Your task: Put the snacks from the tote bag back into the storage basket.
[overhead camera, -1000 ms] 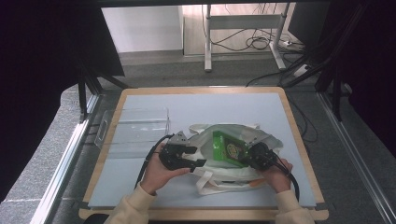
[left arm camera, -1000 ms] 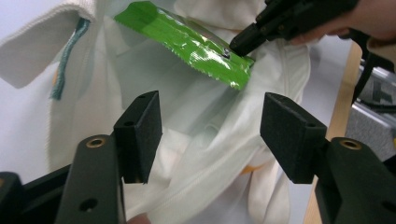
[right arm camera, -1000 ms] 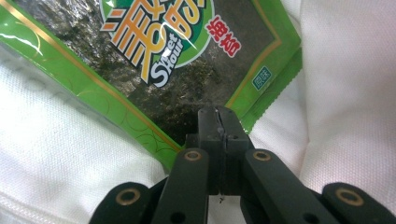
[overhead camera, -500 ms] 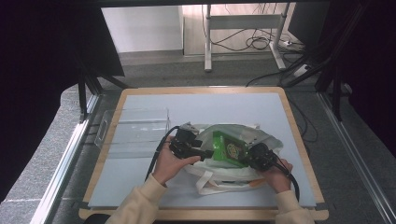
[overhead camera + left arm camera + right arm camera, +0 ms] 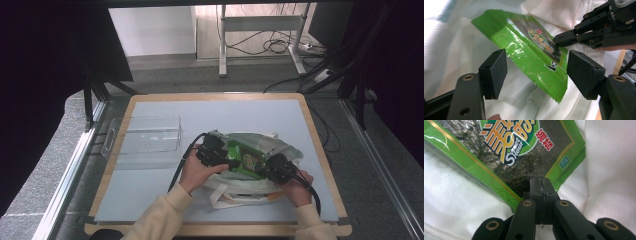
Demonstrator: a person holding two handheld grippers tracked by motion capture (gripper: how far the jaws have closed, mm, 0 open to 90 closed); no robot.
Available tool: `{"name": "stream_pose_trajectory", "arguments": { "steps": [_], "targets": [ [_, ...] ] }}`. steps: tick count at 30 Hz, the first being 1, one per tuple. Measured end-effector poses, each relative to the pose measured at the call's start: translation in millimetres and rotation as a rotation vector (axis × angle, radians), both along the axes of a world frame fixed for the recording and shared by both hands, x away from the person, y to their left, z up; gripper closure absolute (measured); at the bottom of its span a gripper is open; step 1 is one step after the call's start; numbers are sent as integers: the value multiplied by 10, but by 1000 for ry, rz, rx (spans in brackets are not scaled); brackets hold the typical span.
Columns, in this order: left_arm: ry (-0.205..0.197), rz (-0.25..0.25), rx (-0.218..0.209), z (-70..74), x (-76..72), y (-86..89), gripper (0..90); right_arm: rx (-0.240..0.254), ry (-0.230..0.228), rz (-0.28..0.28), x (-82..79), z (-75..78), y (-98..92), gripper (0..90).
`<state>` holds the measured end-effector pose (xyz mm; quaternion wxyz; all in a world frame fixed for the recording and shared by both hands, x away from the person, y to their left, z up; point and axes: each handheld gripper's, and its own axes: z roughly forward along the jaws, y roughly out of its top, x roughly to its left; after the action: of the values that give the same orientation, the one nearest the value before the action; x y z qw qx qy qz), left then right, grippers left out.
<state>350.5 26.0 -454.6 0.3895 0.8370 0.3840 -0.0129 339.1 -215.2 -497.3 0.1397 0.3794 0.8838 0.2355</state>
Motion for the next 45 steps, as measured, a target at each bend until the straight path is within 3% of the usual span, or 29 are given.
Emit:
{"name": "stream_pose_trajectory", "arguments": {
  "steps": [5,10,16,23,33,41,45],
  "targets": [
    [29,1,19,-76,37,-100,326,1,0,2,0,-2,-3,892],
    [32,4,35,-113,33,-182,346,-2,-2,3,-1,-2,0,892],
    [49,6,41,-160,32,-252,464,-3,-9,8,-5,-1,2,892],
    [76,33,63,-207,59,-238,534,2,-16,19,-7,3,1,892],
    [98,32,39,-218,75,-213,532,-1,-19,21,-4,-1,5,892],
    [113,21,18,-240,69,-210,452,-1,-19,21,-4,-3,4,892],
    [152,6,-15,-282,82,-227,423,-1,-17,21,-4,-7,3,892]
  ]
}}
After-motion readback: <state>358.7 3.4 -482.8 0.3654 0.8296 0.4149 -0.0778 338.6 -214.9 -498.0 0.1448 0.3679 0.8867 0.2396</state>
